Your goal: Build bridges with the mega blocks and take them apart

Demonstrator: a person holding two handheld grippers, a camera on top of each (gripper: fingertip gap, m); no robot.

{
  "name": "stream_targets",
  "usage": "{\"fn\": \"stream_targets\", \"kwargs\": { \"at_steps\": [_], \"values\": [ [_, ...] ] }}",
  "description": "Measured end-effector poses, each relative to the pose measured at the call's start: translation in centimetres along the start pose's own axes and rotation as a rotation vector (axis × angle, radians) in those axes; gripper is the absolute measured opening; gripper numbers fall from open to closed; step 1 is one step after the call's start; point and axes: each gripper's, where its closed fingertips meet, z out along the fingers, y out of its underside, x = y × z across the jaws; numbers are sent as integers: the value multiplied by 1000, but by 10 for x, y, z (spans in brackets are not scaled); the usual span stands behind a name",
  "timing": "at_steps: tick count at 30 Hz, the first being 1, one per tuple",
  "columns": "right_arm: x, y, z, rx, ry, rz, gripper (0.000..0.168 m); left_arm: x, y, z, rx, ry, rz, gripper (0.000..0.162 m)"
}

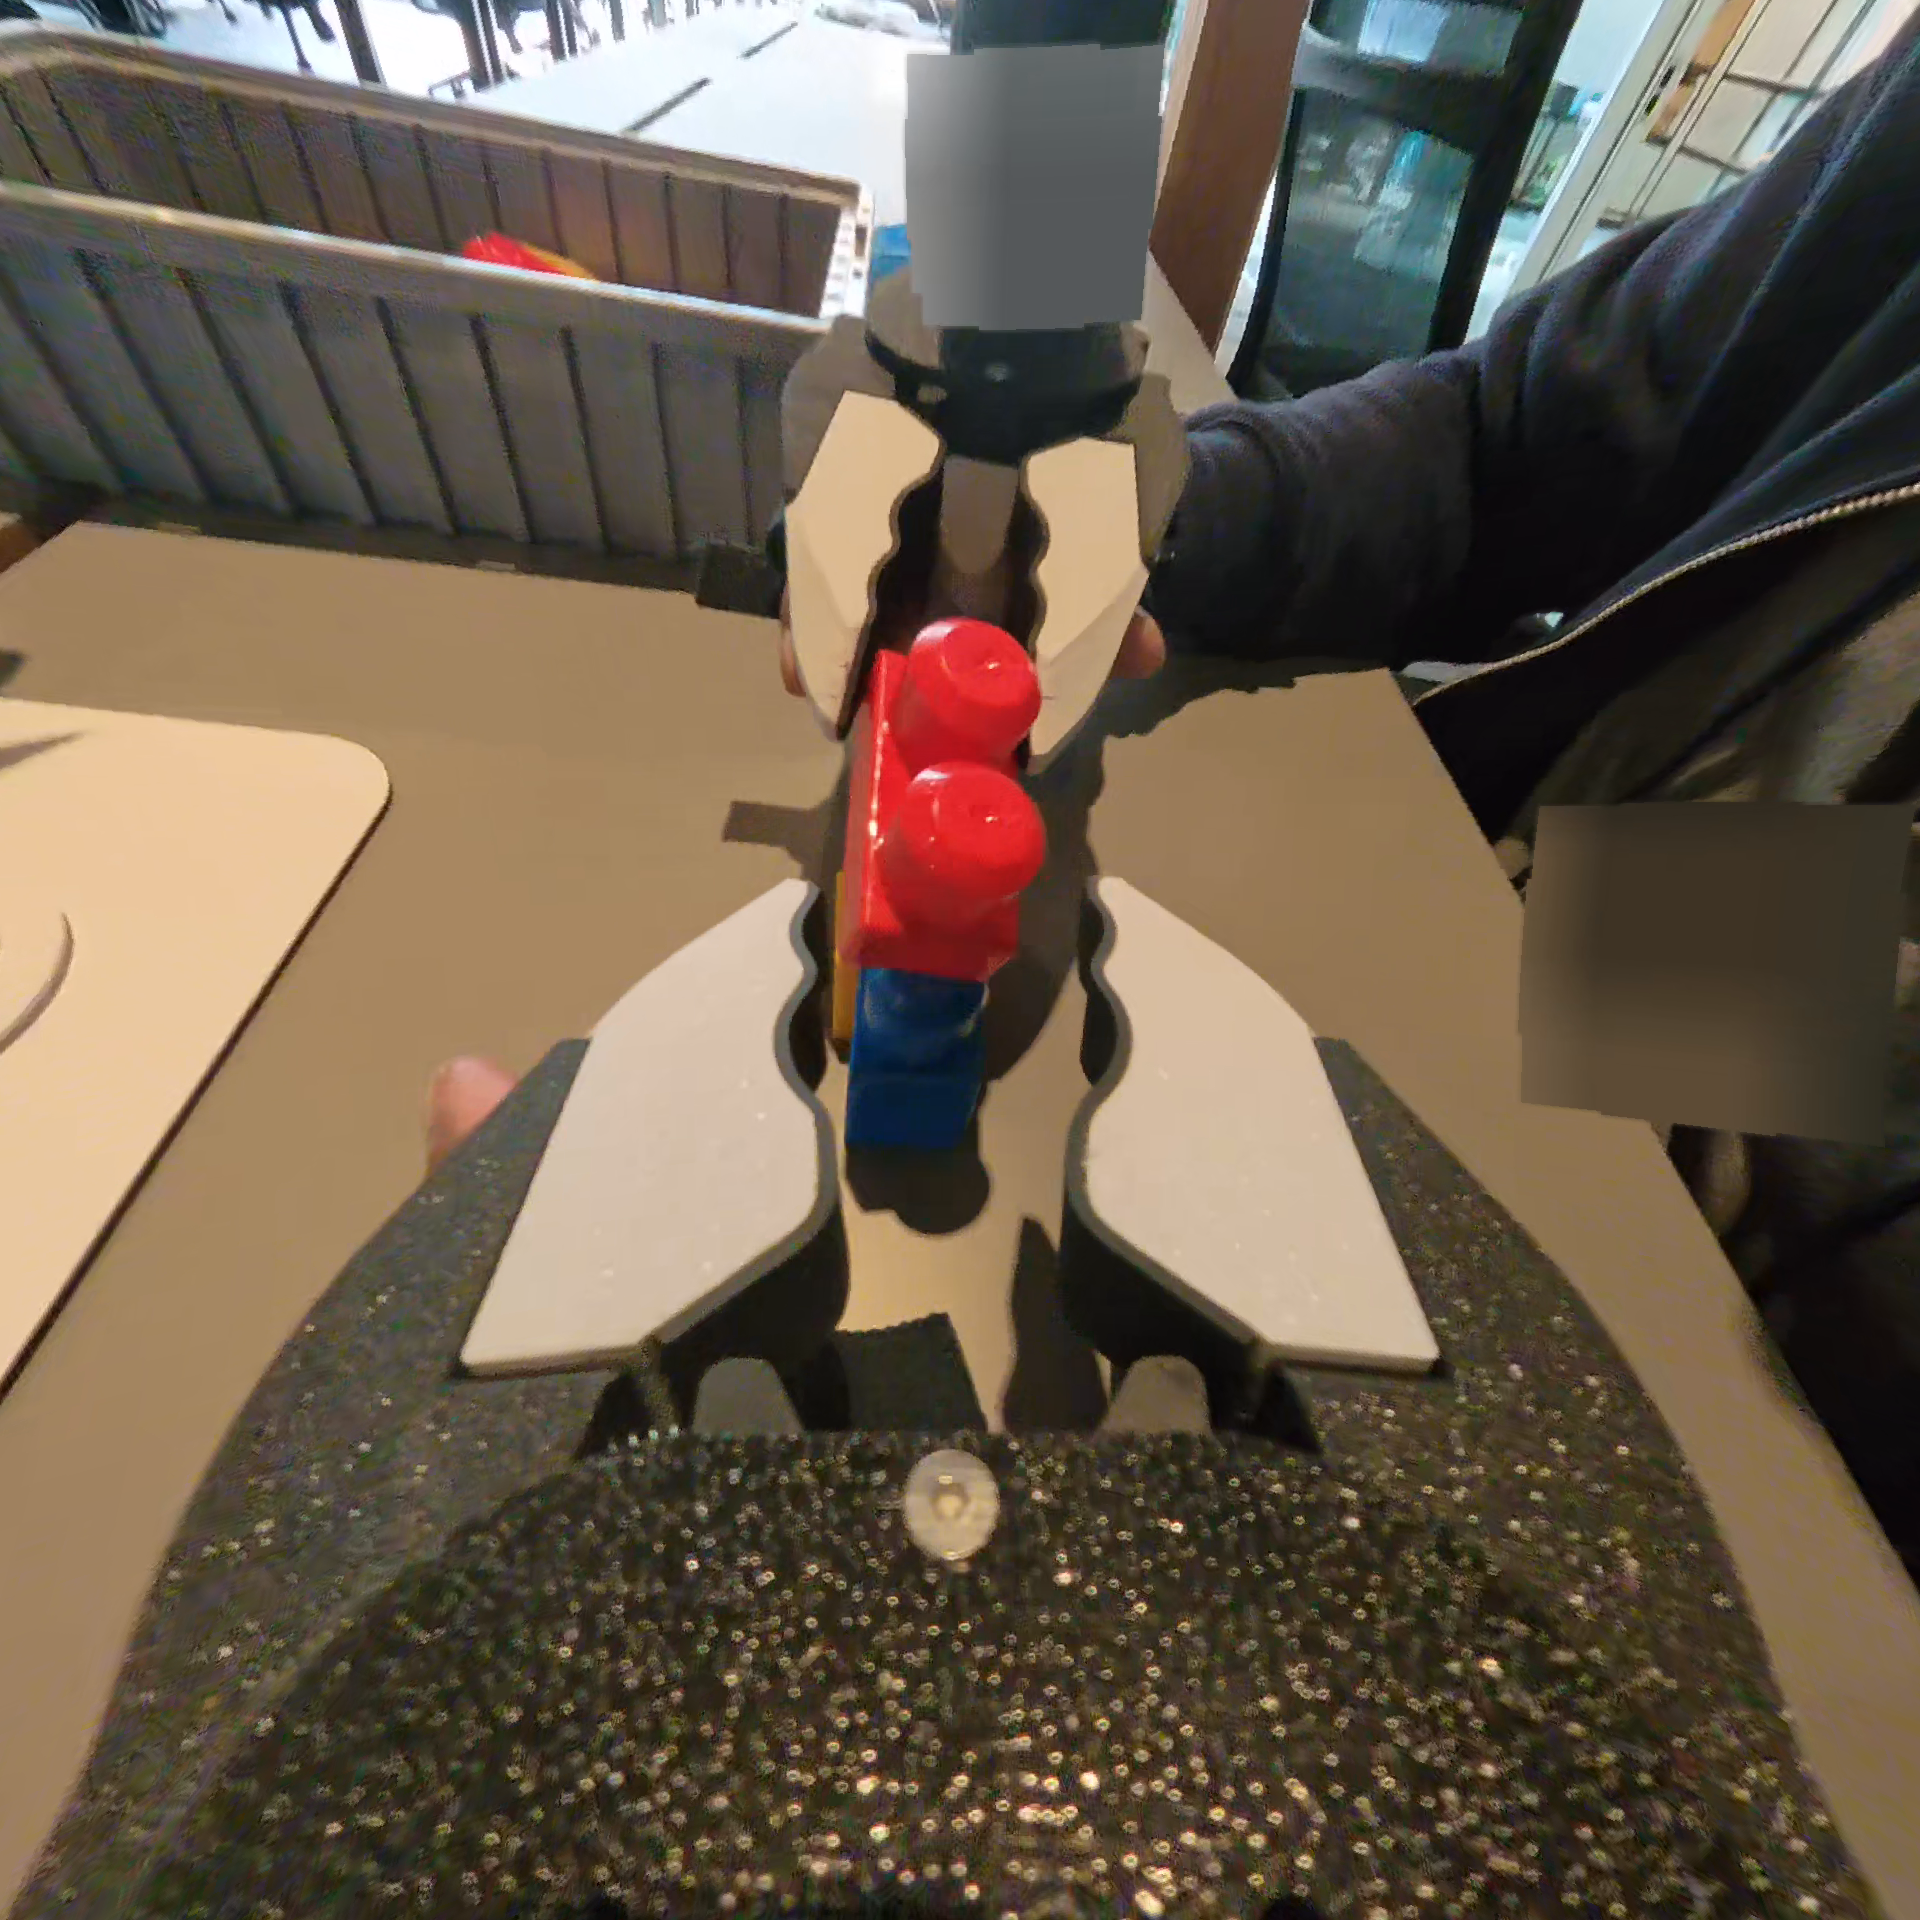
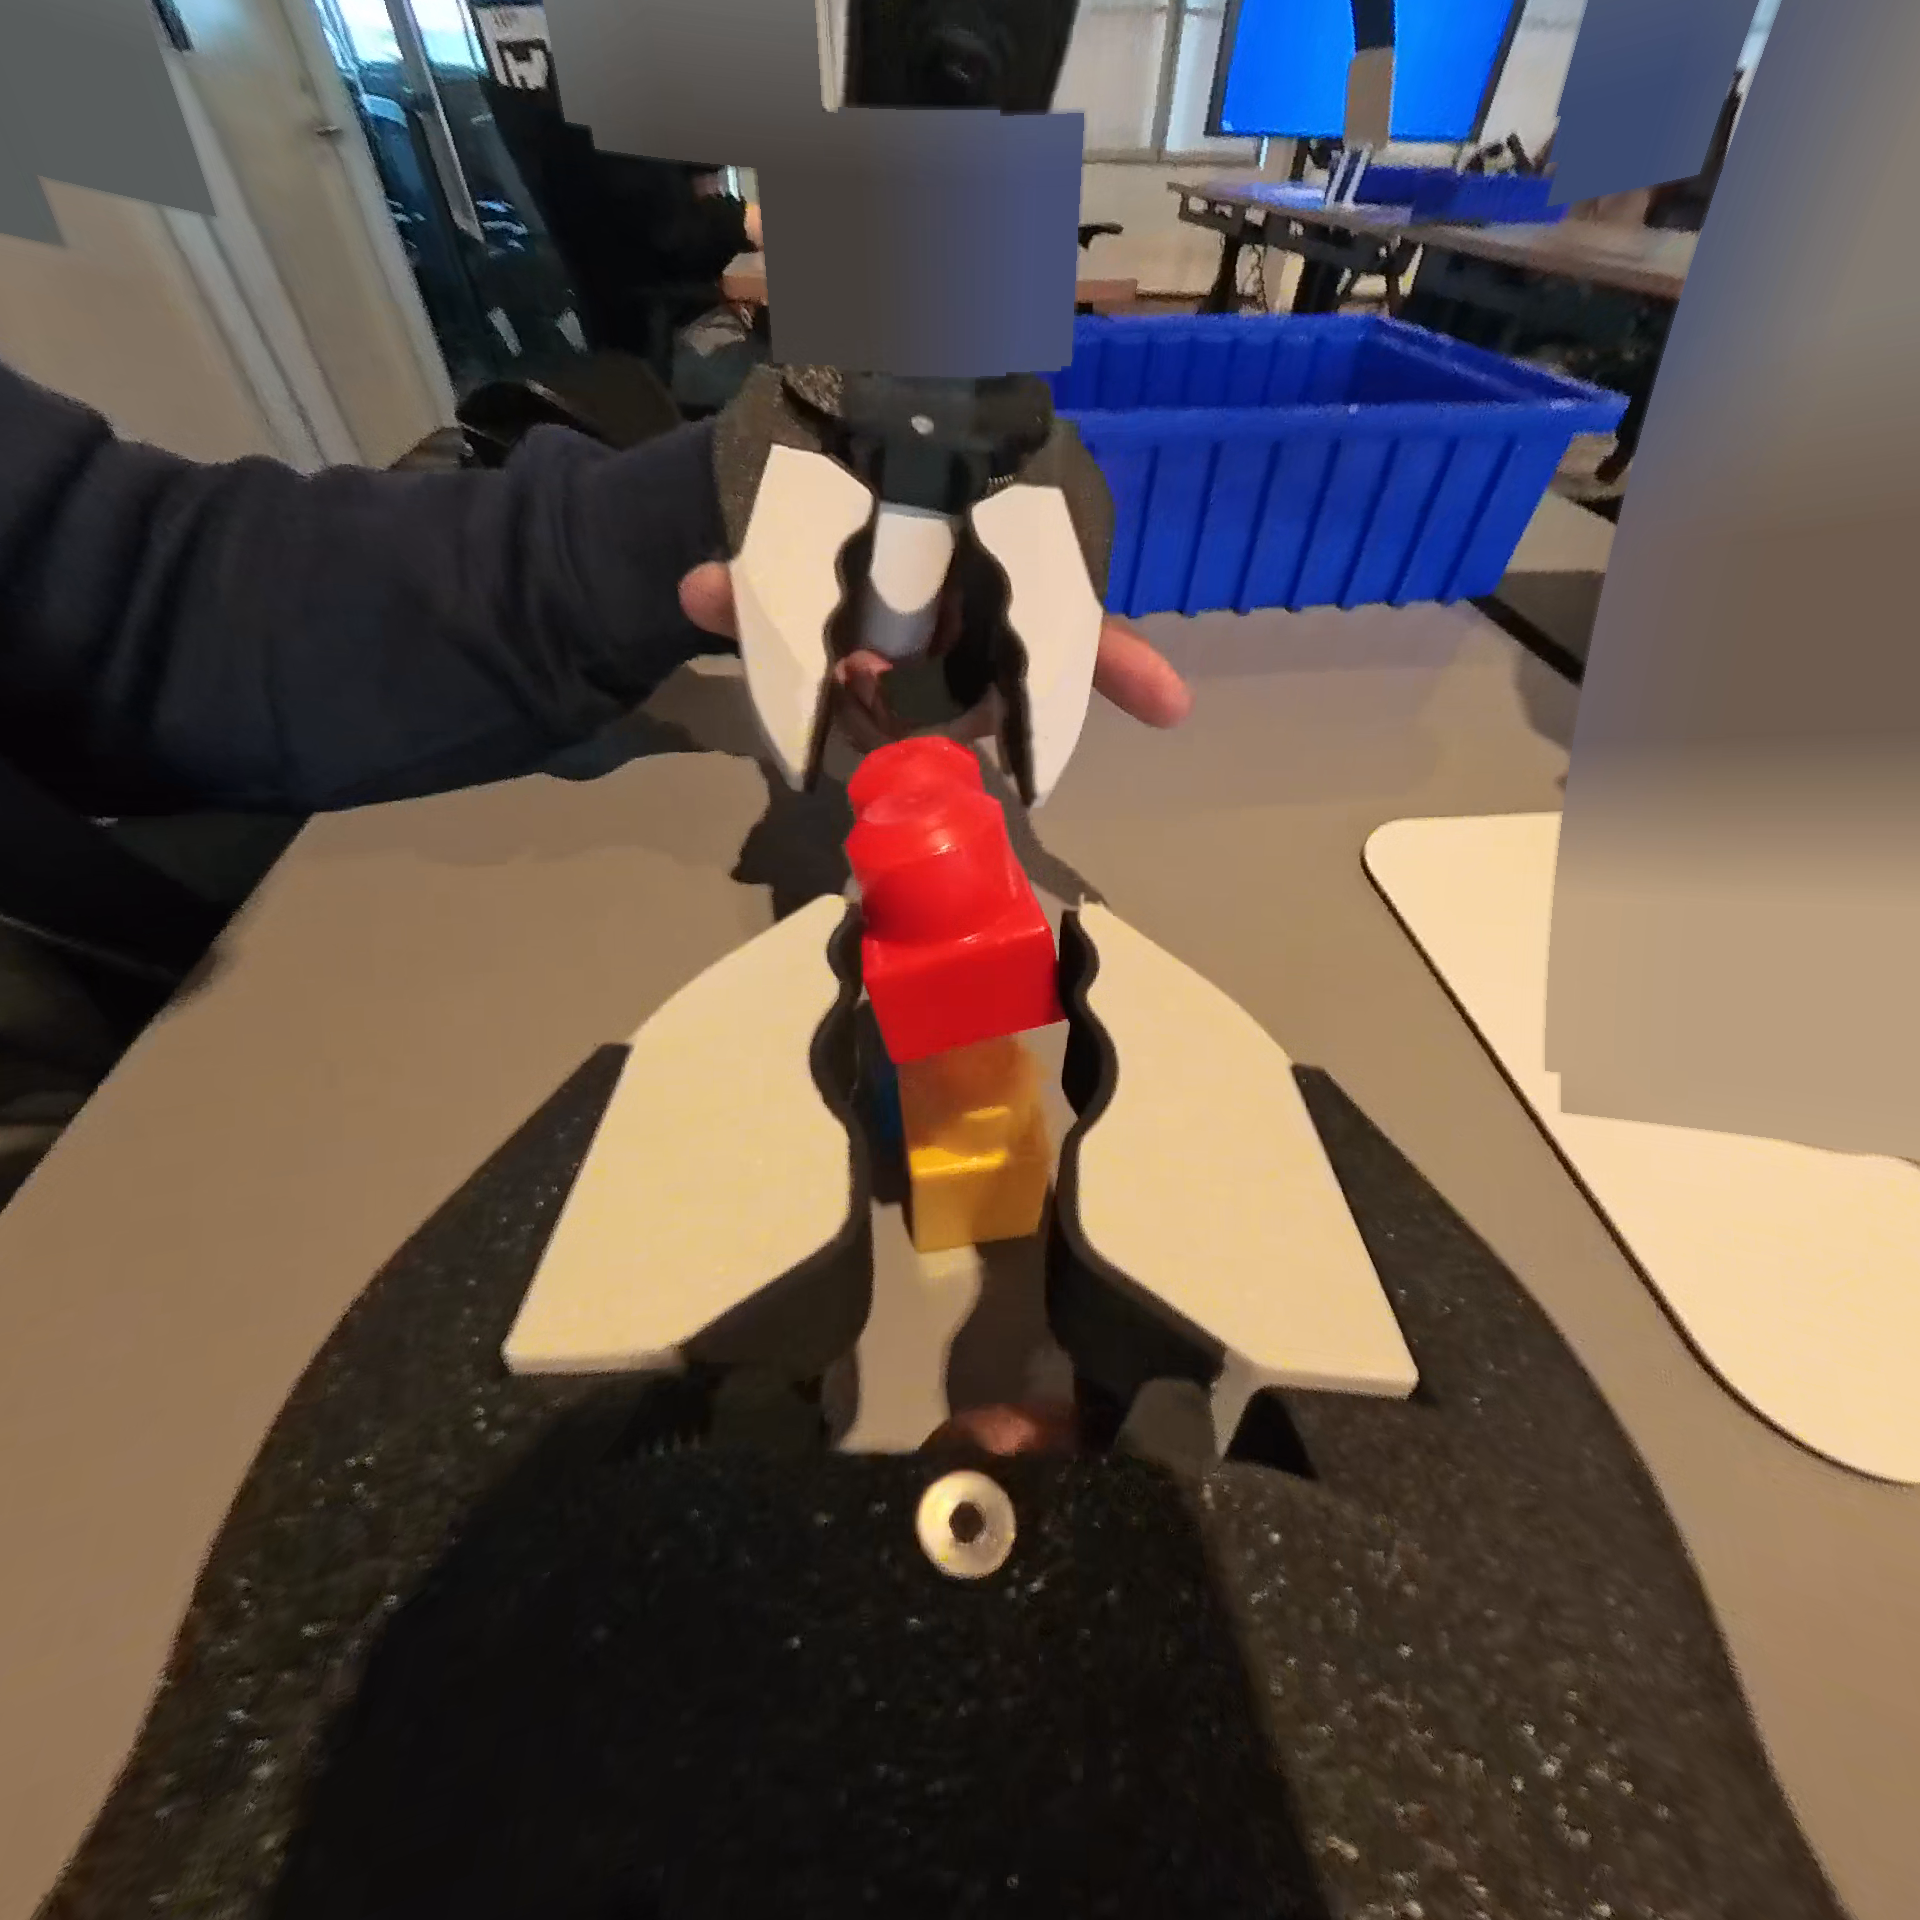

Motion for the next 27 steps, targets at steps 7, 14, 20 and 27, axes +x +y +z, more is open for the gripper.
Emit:
{"fn": "stream_targets", "kwargs": {
  "at_steps": [7,14,20,27],
  "values": [
    [2,19,9,-90,-14,95,36,-4,11,8,-50,-5,-7,34],
    [4,30,9,-115,-49,190,37,-9,10,15,-81,-68,46,27],
    [5,36,6,-148,-49,188,37,-11,10,21,-150,-131,110,27],
    [6,26,-7,-133,-27,52,34,-11,9,27,-220,-186,145,27]
  ]
}}
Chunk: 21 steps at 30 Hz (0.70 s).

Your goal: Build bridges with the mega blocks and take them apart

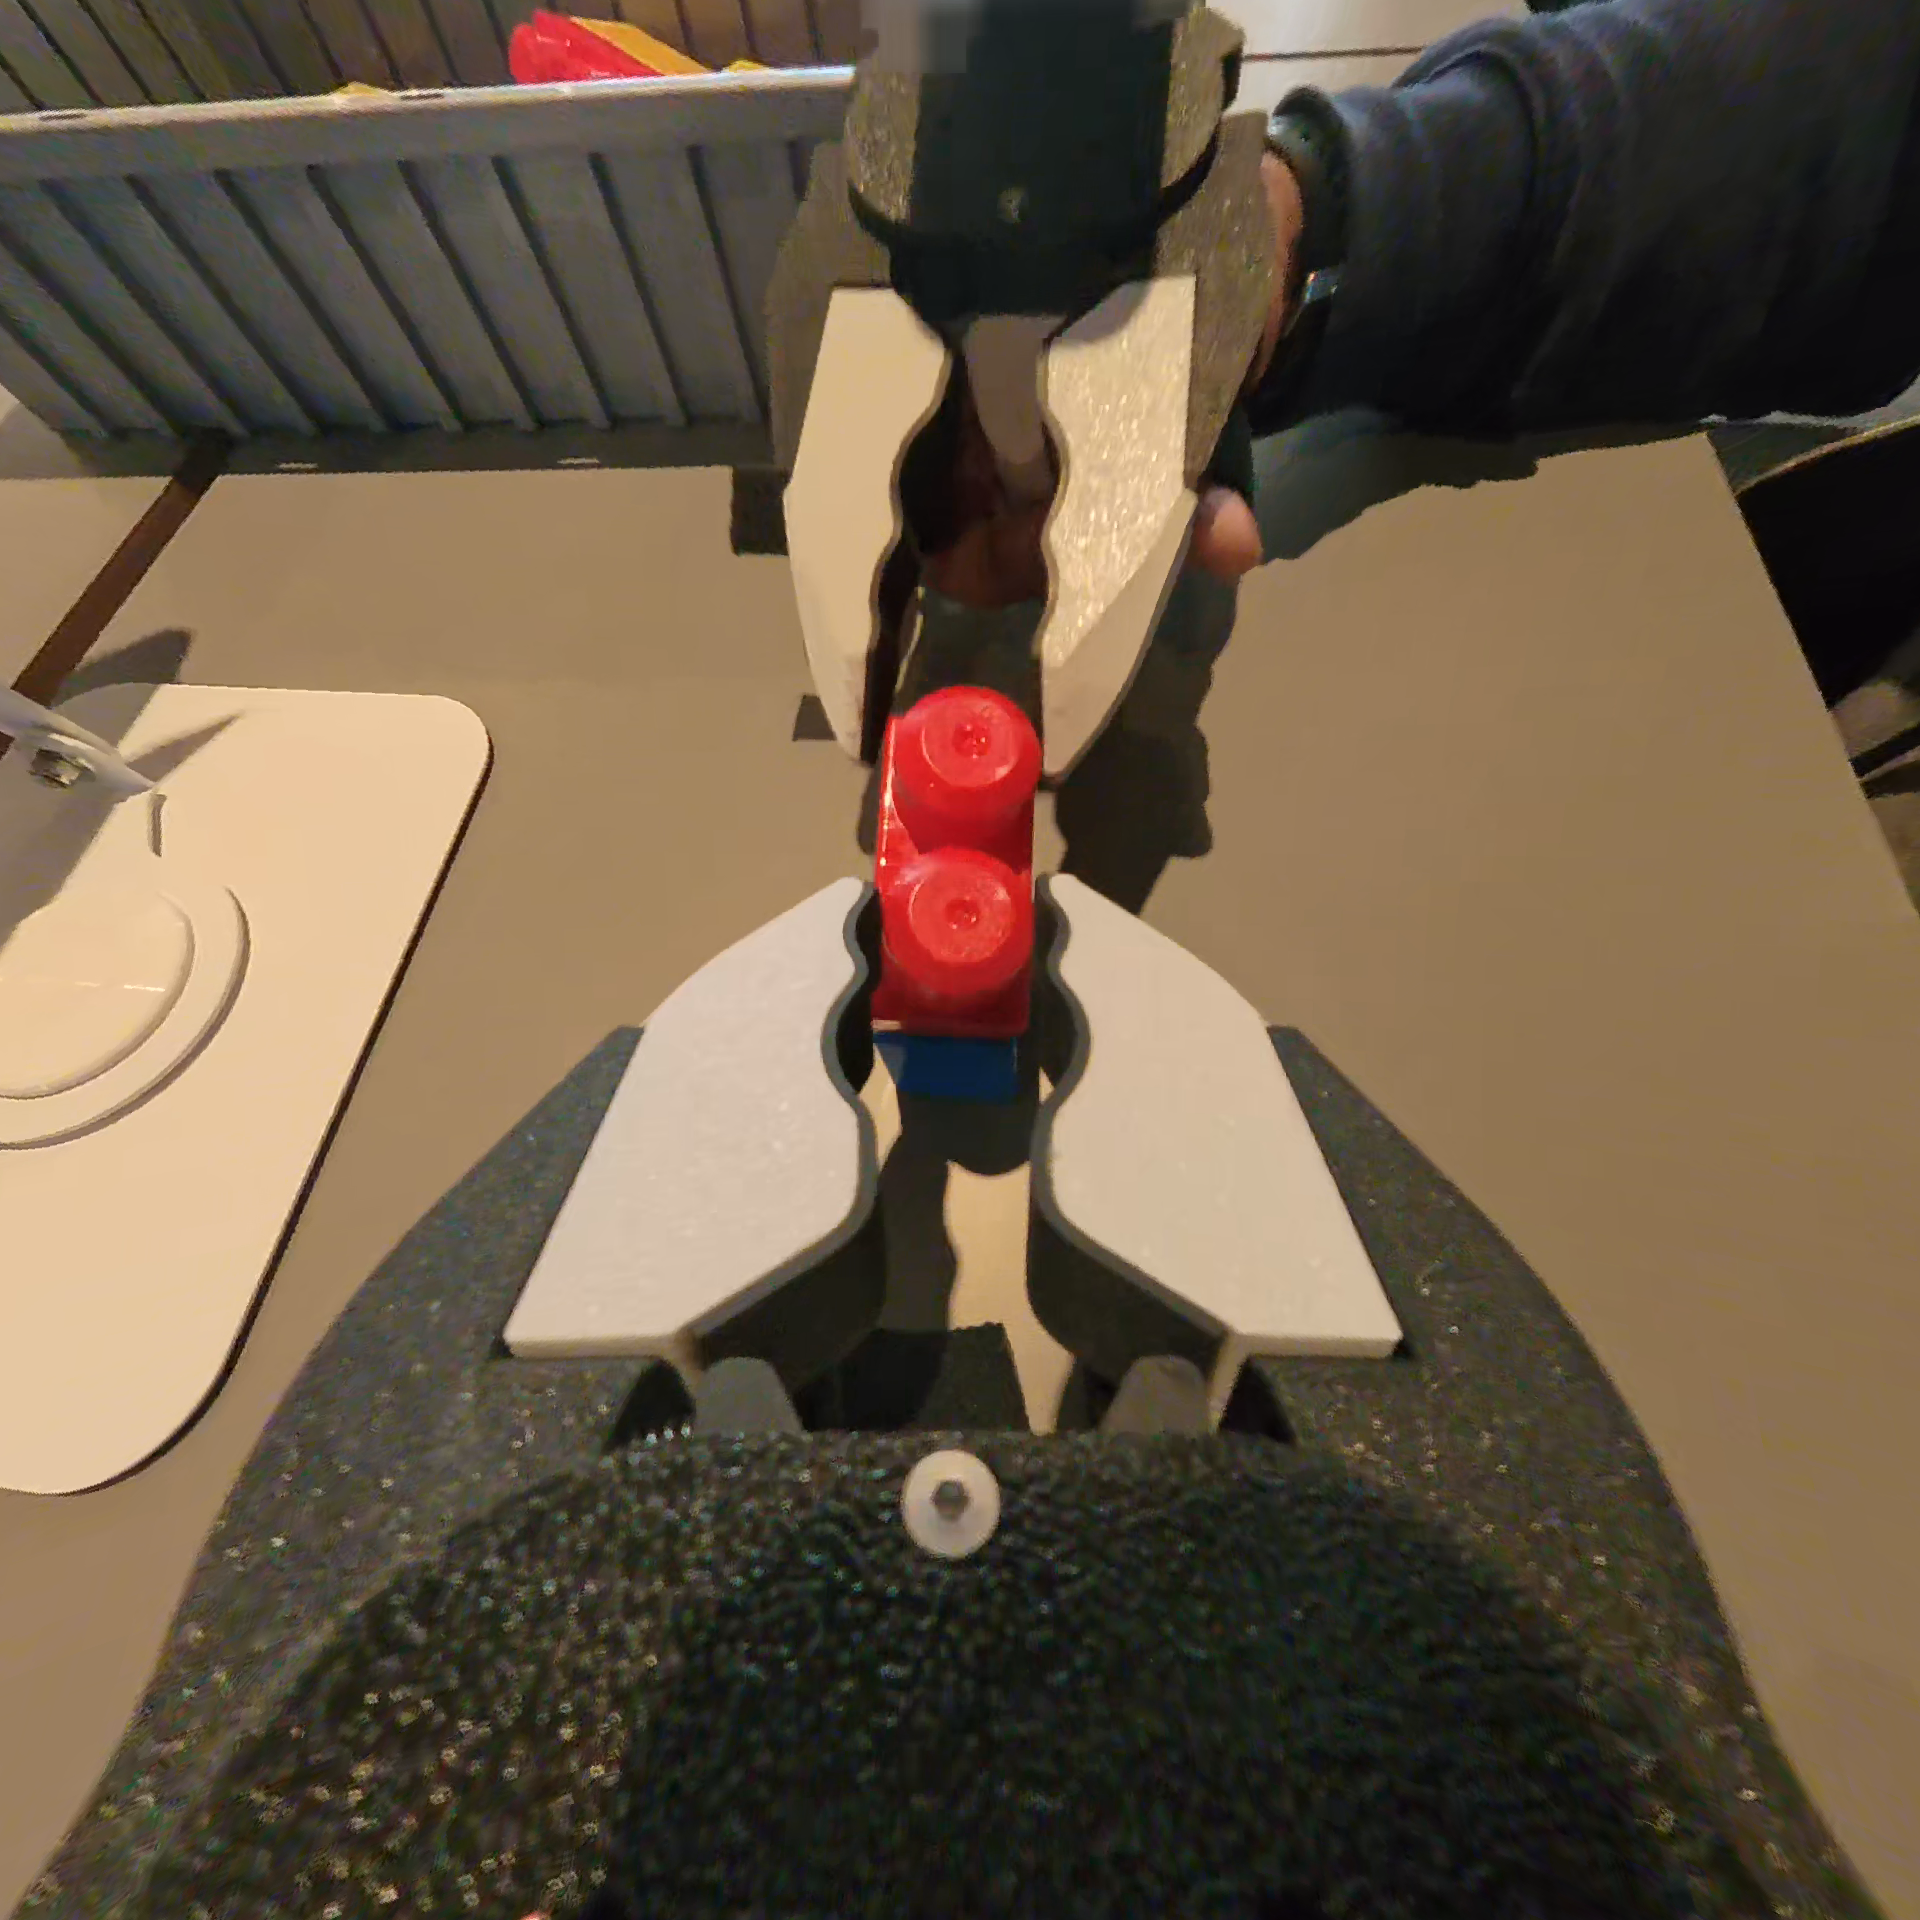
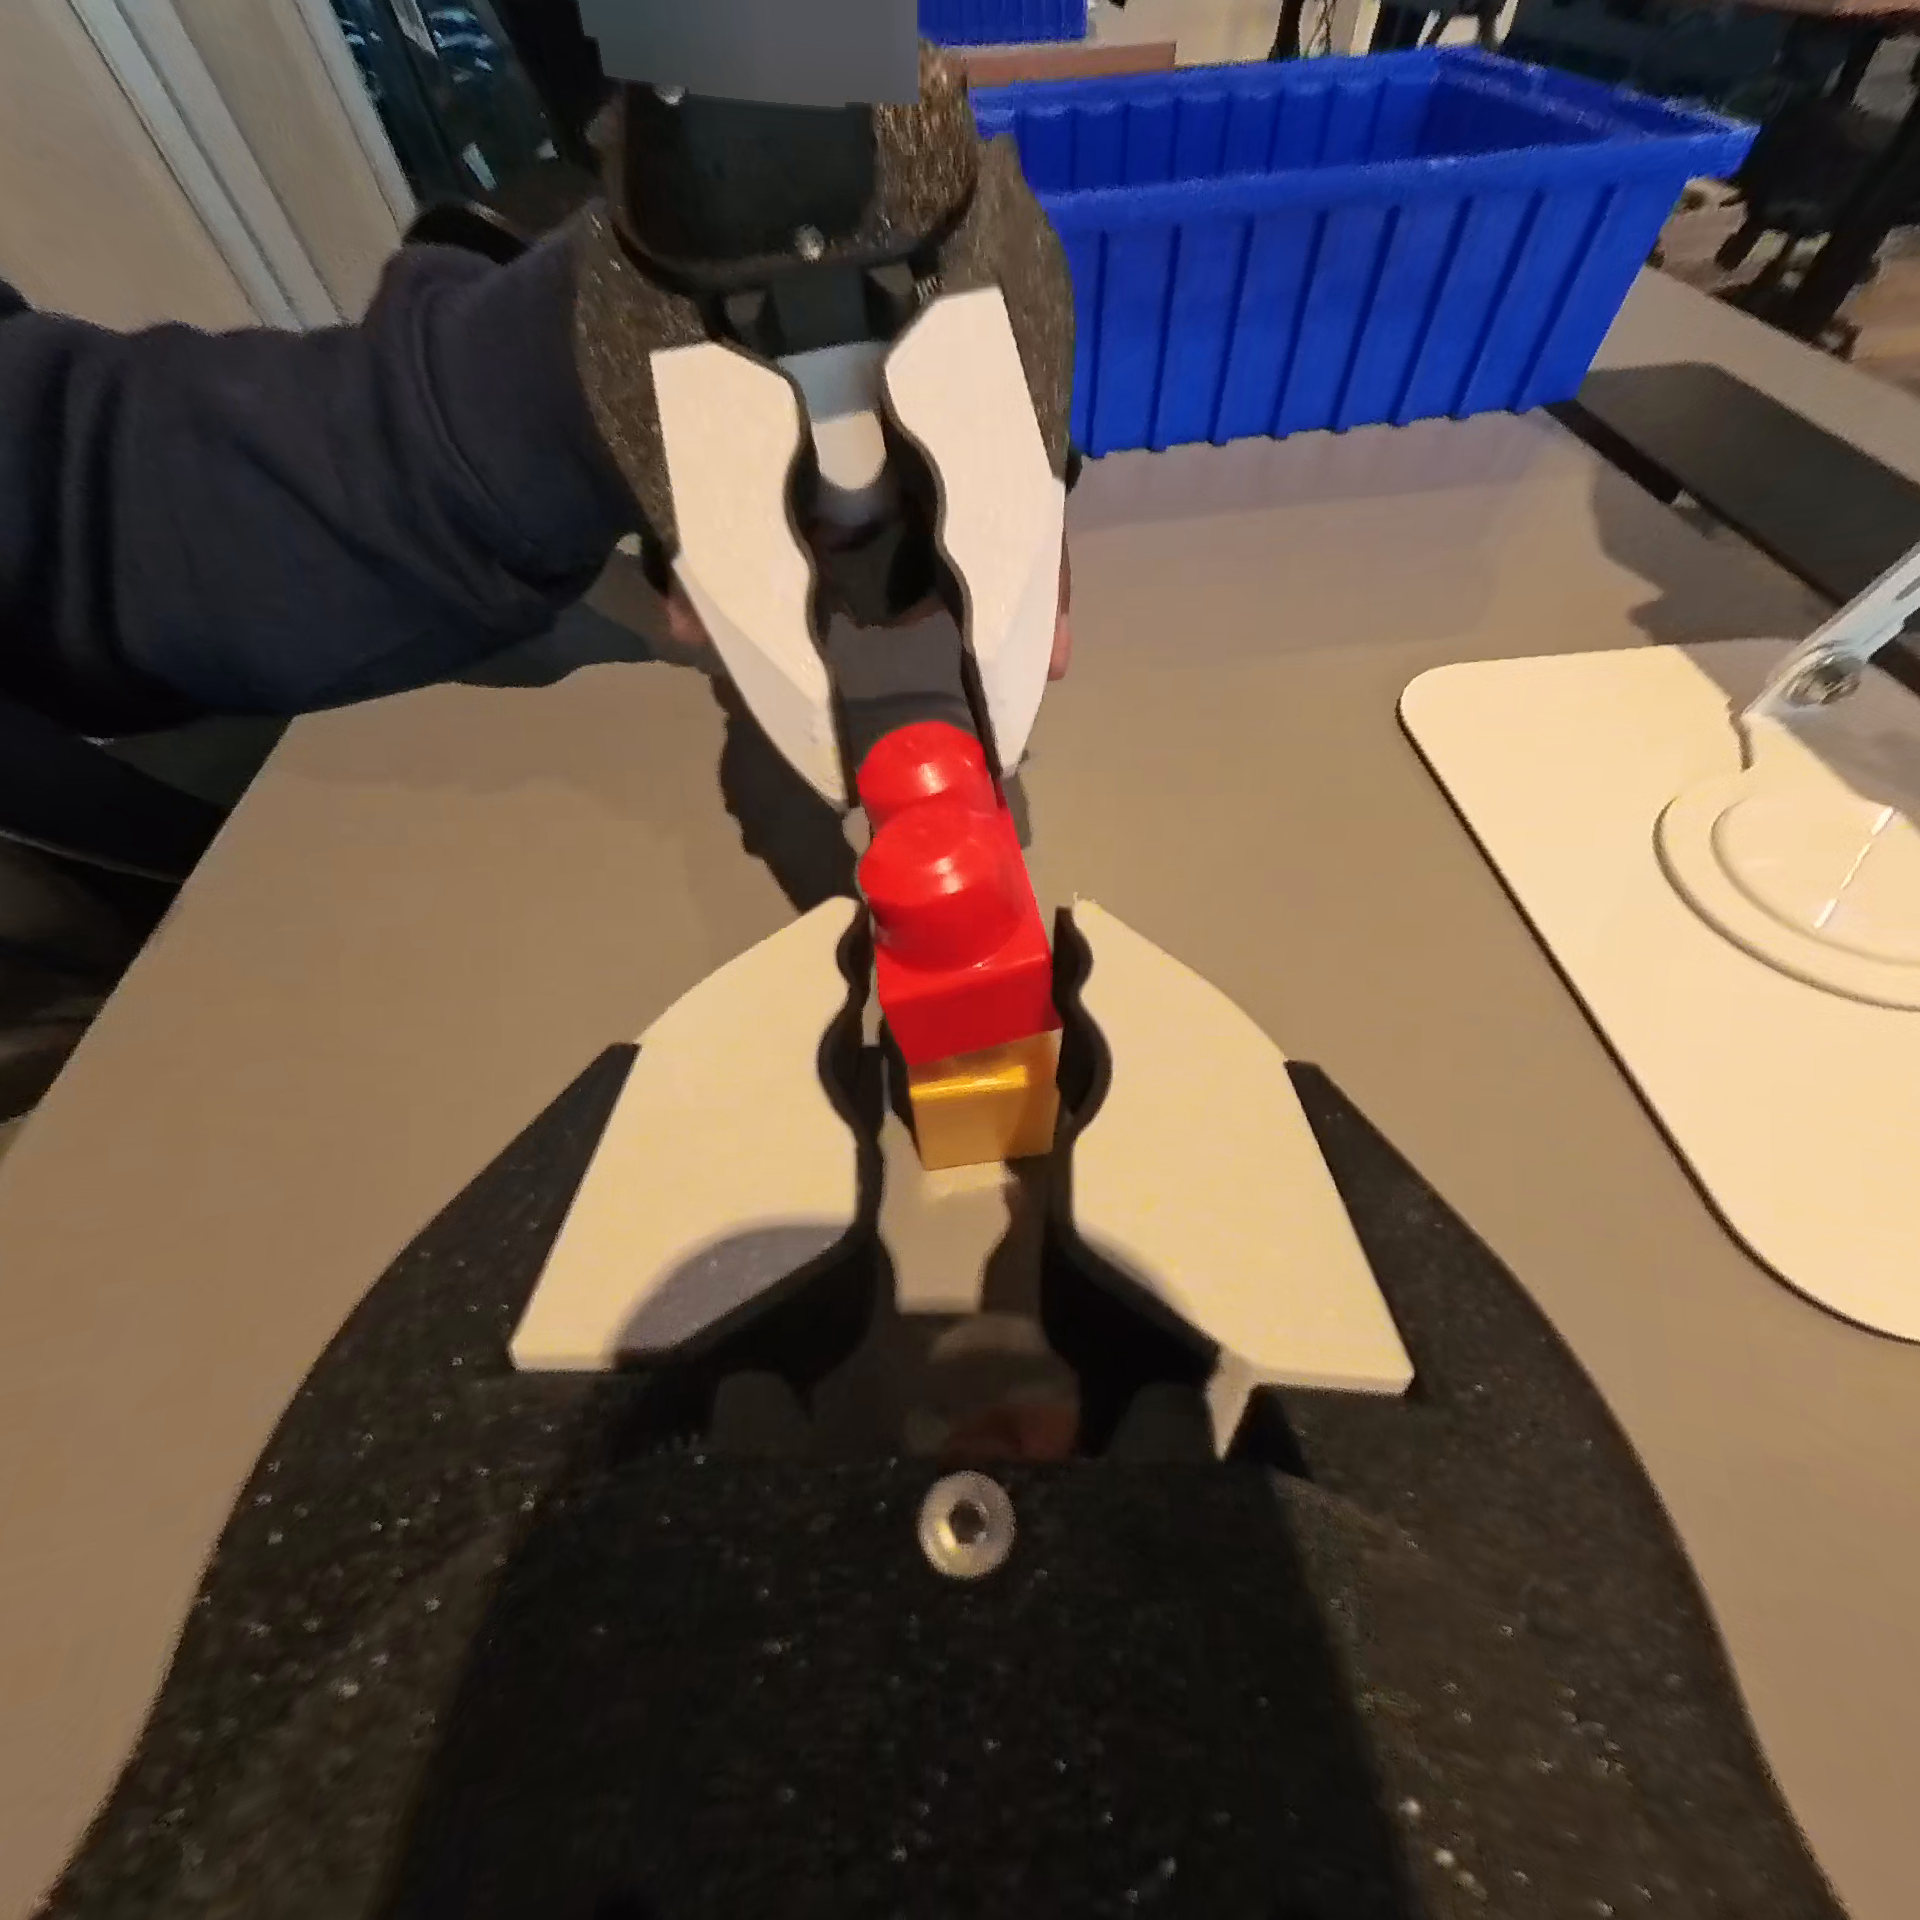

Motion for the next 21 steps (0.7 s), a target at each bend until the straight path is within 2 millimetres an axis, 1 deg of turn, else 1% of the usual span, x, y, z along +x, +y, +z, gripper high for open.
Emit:
{"fn": "stream_targets", "kwargs": {
  "at_steps": [2,5,6,10,12,18,21],
  "values": [
    [-2,-7,-5,31,-15,-8,28,0,0,0,-8,-6,-2,27],
    [-5,-17,-11,87,-26,-33,26,0,-1,1,-13,-5,-15,27],
    [-7,-17,-11,89,-27,-40,26,0,0,1,-14,-5,-18,27],
    [-2,-3,-1,-4,33,-95,27,0,-1,1,-18,-5,-25,27],
    [-1,-1,0,-11,44,-107,28,0,-1,2,-17,-4,-31,27],
    [2,5,0,-33,24,-59,29,-2,-3,5,6,18,-91,27],
    [3,6,1,-29,6,-3,30,-3,-2,6,7,21,-120,27]
  ]
}}
